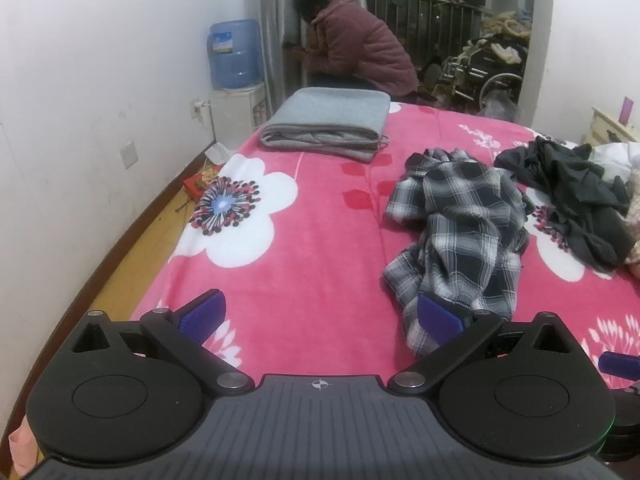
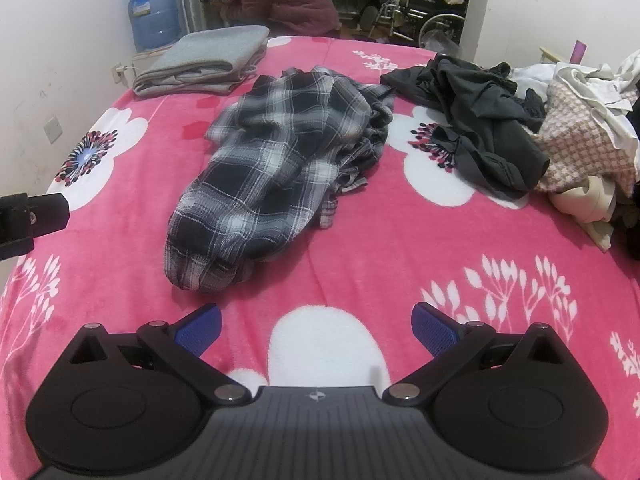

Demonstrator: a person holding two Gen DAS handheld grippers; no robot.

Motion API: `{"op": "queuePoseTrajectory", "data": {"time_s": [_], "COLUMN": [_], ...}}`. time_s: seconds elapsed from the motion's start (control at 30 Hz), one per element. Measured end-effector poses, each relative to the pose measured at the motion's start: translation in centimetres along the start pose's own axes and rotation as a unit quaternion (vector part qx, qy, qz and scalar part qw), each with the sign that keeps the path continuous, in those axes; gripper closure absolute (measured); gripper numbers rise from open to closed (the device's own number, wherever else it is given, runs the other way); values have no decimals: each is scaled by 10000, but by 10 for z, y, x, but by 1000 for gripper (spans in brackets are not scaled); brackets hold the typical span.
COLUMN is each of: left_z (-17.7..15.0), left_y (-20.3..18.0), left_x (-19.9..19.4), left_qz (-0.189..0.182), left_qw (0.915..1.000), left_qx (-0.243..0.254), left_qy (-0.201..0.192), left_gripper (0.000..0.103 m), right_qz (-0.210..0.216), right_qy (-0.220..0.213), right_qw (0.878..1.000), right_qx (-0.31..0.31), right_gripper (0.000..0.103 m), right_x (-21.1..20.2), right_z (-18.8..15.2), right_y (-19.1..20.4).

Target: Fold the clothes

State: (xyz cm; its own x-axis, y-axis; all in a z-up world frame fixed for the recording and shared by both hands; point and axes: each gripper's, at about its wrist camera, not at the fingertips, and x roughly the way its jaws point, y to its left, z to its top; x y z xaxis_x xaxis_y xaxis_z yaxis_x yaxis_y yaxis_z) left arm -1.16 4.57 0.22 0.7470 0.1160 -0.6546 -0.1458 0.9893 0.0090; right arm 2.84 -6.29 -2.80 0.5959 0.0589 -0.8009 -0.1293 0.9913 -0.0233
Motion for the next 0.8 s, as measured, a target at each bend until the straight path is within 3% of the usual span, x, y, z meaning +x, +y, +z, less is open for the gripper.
{"op": "queuePoseTrajectory", "data": {"time_s": [0.8], "left_z": [0], "left_y": [0], "left_x": [5], "left_qz": [-58], "left_qw": [10000], "left_qx": [-4], "left_qy": [-70], "left_gripper": [0], "right_qz": [22], "right_qy": [-133], "right_qw": [9999], "right_qx": [5], "right_gripper": [0], "right_x": [1], "right_z": [-1], "right_y": [-2]}}
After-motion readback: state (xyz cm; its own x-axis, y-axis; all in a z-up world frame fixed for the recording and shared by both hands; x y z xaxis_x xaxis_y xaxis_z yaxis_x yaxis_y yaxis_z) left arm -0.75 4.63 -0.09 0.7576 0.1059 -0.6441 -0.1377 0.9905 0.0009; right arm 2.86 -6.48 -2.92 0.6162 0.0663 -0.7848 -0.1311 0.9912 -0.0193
